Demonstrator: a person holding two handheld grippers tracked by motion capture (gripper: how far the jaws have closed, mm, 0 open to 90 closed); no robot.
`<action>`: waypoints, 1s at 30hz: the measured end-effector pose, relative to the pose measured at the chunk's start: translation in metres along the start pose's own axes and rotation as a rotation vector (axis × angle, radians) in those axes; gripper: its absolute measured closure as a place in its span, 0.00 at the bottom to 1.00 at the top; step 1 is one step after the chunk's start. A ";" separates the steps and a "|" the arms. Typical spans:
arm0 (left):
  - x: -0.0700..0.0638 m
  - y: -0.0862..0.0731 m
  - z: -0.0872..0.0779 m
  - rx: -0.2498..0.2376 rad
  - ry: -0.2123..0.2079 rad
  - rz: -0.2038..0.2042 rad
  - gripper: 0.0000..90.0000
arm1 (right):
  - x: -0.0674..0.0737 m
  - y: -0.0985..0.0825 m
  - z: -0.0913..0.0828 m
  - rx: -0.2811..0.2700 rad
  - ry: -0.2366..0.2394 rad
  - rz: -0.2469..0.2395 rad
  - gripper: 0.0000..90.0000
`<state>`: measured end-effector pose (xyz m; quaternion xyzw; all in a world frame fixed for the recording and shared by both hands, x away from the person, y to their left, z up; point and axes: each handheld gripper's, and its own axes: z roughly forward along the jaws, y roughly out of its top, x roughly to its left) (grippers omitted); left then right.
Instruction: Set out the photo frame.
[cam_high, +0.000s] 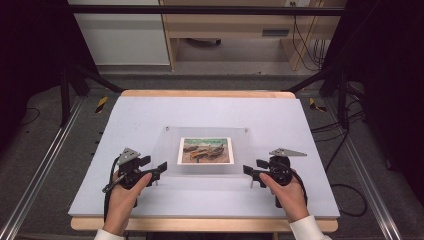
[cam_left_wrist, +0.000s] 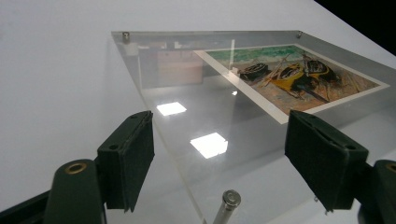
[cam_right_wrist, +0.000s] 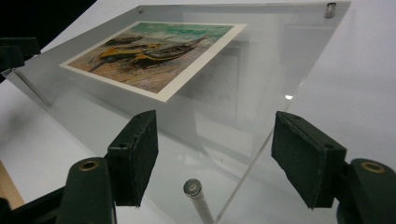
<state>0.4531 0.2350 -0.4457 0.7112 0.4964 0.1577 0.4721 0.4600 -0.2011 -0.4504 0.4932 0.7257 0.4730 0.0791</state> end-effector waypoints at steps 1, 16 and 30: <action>0.001 -0.001 0.001 0.003 -0.005 -0.009 0.26 | 0.000 0.000 0.000 0.001 0.000 0.001 0.35; 0.007 -0.005 0.009 0.042 -0.068 -0.070 0.25 | -0.001 0.000 0.001 0.012 0.014 0.023 0.32; 0.009 -0.005 0.010 0.059 -0.088 -0.097 0.22 | -0.002 -0.001 0.003 0.030 0.033 0.080 0.27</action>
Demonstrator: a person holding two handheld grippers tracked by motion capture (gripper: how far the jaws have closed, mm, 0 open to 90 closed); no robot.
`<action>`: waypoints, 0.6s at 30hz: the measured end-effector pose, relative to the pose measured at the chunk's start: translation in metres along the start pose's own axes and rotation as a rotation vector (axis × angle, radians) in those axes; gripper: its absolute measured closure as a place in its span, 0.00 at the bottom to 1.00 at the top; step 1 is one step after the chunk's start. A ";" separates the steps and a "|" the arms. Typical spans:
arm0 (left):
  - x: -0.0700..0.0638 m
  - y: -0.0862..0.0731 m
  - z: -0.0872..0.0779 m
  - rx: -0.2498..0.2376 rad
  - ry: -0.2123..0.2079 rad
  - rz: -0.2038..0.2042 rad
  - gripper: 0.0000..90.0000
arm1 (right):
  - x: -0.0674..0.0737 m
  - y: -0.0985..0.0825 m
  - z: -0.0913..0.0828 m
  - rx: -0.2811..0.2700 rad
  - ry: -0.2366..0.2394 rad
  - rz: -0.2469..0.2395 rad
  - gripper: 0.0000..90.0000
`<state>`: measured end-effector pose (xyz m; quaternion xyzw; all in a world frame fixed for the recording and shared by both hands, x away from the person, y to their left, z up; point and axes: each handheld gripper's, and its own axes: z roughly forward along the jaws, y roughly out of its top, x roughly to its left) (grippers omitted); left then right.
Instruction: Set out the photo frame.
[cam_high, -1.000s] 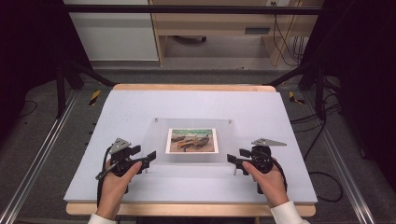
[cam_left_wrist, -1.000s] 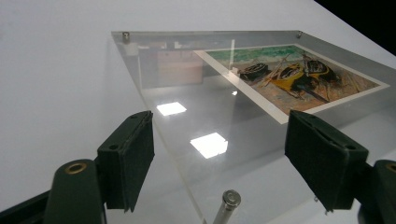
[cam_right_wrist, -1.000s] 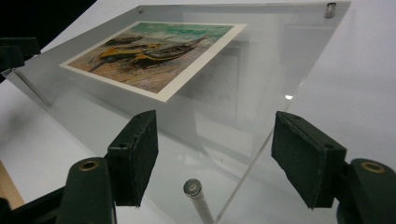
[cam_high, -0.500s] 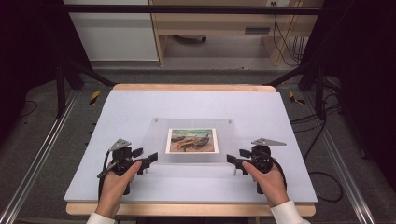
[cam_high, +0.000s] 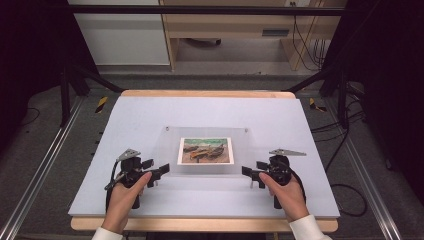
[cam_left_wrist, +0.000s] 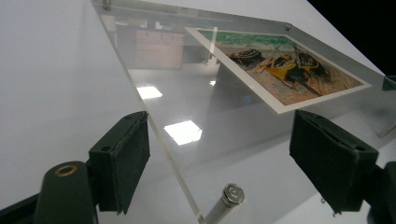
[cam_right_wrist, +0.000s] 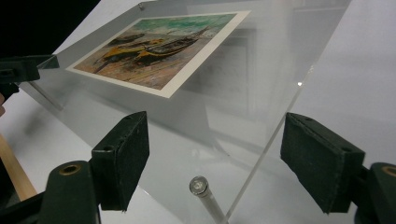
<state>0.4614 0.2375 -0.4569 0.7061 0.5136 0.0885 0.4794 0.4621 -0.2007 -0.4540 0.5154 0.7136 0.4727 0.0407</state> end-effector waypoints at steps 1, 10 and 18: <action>0.000 0.000 0.000 0.002 -0.001 0.002 0.21 | 0.000 0.000 0.000 0.004 -0.001 0.001 0.27; 0.004 0.000 0.002 0.026 -0.044 -0.040 0.20 | 0.000 0.001 0.000 0.019 0.009 0.013 0.25; 0.004 0.000 0.006 0.026 -0.062 -0.061 0.20 | -0.002 0.001 0.001 0.021 0.019 0.031 0.25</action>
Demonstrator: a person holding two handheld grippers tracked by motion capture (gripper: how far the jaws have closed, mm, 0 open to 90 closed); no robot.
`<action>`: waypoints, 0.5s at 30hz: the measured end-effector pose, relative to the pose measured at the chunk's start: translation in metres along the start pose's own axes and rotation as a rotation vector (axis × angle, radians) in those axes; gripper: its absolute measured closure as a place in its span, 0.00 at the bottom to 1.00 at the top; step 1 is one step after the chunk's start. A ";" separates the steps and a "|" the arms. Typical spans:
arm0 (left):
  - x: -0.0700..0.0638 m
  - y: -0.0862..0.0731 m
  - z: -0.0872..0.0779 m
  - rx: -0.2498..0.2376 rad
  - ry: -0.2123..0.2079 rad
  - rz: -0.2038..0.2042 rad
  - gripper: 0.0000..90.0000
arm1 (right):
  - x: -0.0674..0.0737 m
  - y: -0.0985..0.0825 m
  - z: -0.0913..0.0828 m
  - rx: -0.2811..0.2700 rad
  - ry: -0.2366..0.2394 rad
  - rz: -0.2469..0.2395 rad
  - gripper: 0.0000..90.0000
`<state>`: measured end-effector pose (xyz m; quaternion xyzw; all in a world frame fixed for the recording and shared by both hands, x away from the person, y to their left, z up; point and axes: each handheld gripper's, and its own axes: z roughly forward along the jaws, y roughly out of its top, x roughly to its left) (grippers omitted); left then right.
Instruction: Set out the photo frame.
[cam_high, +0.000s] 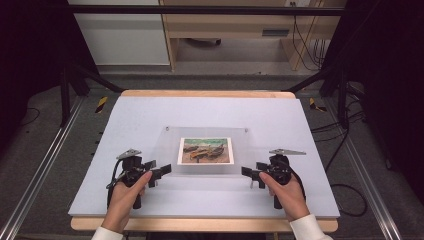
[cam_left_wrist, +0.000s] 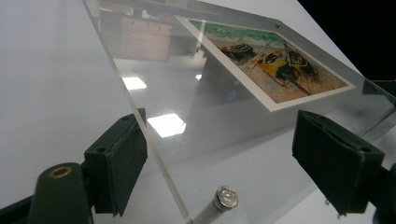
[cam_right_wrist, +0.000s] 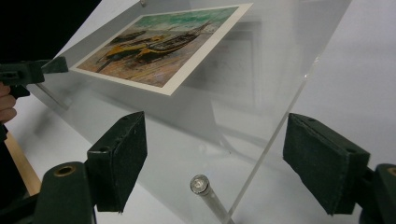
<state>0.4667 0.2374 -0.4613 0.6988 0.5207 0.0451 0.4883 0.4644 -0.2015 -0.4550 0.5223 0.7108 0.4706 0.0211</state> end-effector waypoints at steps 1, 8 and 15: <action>0.000 0.000 0.000 0.000 -0.001 -0.001 0.20 | 0.000 0.000 0.000 0.001 0.004 0.006 0.25; 0.002 0.001 0.002 0.004 -0.012 -0.006 0.20 | -0.001 0.002 0.004 0.003 -0.002 0.025 0.26; 0.004 0.003 0.002 0.013 -0.024 -0.001 0.21 | -0.001 0.002 0.004 0.003 0.000 0.021 0.27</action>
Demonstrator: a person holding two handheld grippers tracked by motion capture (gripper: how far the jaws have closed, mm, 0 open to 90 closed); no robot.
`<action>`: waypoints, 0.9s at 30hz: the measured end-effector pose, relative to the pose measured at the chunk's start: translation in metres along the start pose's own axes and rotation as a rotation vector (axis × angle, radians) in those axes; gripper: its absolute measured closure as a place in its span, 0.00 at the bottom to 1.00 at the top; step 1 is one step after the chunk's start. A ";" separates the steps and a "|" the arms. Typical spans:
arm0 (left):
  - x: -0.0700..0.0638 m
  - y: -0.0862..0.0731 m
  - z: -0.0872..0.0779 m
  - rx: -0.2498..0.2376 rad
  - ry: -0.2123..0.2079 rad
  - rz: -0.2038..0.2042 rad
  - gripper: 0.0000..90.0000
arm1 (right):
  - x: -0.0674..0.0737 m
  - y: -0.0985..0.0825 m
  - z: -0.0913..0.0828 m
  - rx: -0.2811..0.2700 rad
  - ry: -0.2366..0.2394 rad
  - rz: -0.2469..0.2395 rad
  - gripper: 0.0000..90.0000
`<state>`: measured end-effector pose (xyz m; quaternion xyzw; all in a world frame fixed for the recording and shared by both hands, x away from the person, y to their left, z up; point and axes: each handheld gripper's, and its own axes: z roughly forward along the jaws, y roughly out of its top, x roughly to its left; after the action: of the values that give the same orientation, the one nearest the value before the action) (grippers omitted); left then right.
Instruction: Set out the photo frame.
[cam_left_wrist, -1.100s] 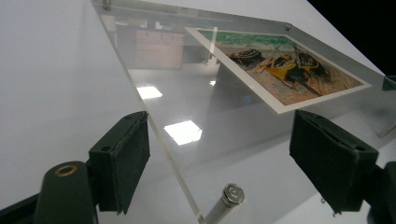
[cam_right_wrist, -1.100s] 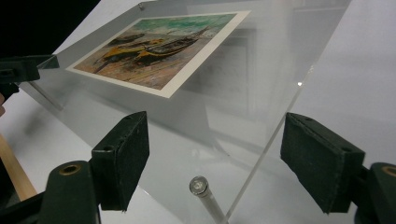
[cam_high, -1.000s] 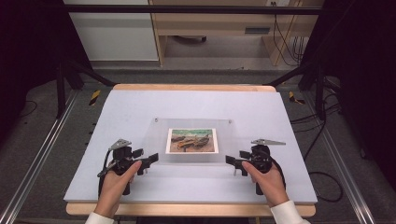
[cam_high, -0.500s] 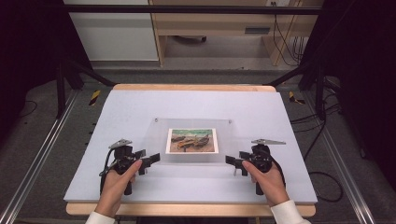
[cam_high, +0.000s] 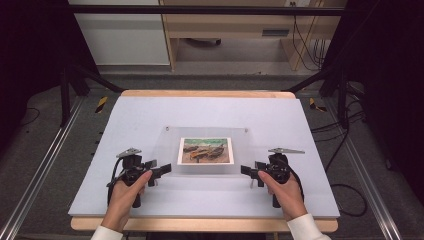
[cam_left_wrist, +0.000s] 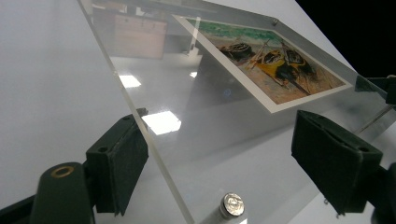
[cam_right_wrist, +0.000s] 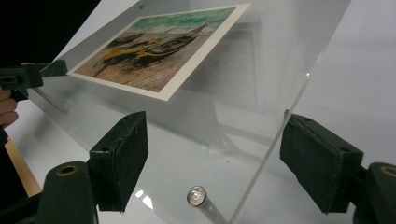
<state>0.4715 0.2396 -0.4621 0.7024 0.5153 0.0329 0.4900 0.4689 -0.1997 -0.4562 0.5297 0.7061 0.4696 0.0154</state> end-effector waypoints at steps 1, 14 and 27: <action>0.001 0.000 0.000 0.002 -0.004 -0.002 0.21 | 0.000 0.000 0.000 0.000 0.001 0.000 0.27; 0.002 0.004 -0.002 0.026 -0.005 -0.009 0.24 | 0.000 0.002 -0.001 0.012 0.004 -0.004 0.28; 0.005 0.015 0.006 0.026 0.004 0.004 0.24 | -0.004 0.010 0.003 0.019 -0.006 -0.006 0.28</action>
<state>0.4875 0.2397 -0.4571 0.7098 0.5150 0.0285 0.4798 0.4795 -0.2005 -0.4526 0.5291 0.7122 0.4611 0.0140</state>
